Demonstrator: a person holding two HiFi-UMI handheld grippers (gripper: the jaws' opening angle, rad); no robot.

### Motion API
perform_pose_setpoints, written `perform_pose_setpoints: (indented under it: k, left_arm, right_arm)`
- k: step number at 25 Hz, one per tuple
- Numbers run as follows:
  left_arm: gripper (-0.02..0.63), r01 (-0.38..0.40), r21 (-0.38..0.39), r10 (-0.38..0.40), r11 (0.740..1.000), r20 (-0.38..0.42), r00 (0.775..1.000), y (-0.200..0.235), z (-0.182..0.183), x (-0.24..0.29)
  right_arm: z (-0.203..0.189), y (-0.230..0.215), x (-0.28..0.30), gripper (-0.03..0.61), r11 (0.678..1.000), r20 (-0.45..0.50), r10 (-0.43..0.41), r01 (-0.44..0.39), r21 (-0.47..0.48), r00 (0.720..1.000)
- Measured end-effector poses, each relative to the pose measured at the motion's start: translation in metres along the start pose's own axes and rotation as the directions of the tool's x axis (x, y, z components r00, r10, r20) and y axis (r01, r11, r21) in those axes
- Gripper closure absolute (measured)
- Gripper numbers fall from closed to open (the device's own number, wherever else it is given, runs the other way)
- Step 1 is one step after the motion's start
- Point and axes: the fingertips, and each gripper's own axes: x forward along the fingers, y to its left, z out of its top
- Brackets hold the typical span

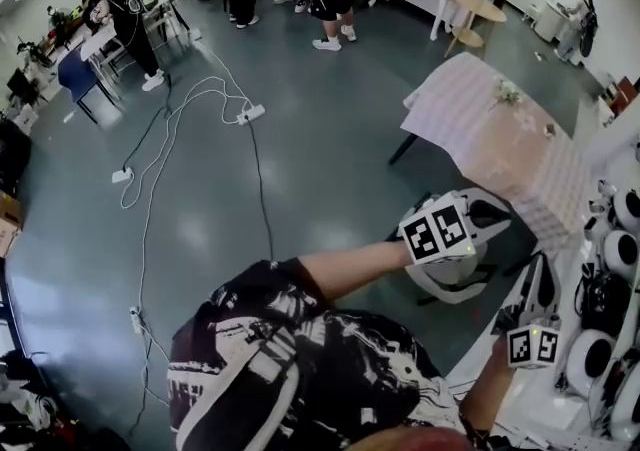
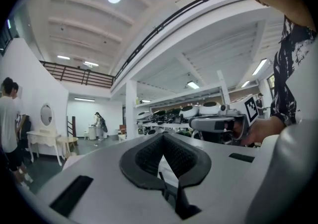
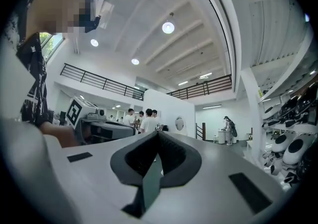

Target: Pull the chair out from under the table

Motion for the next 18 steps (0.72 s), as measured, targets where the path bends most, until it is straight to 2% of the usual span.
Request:
perform_pose_setpoints:
  k: [5,18]
  left_arm:
    - [0.614,-0.042,-0.007,0.042,0.999,0.003,0.999,0.0058,-0.0035,-0.0014]
    - [0.614,-0.041,0.002,0.04,0.999,0.03,0.999,0.004,0.0033,-0.0027]
  right_arm:
    - [-0.0041,0.0014,0.0032,0.58,1.0,0.003,0.021,-0.021,0.006,1.0]
    - [-0.0015,0.0069,0.0067,0.58,1.0,0.002,0.026,-0.026,-0.013,1.0]
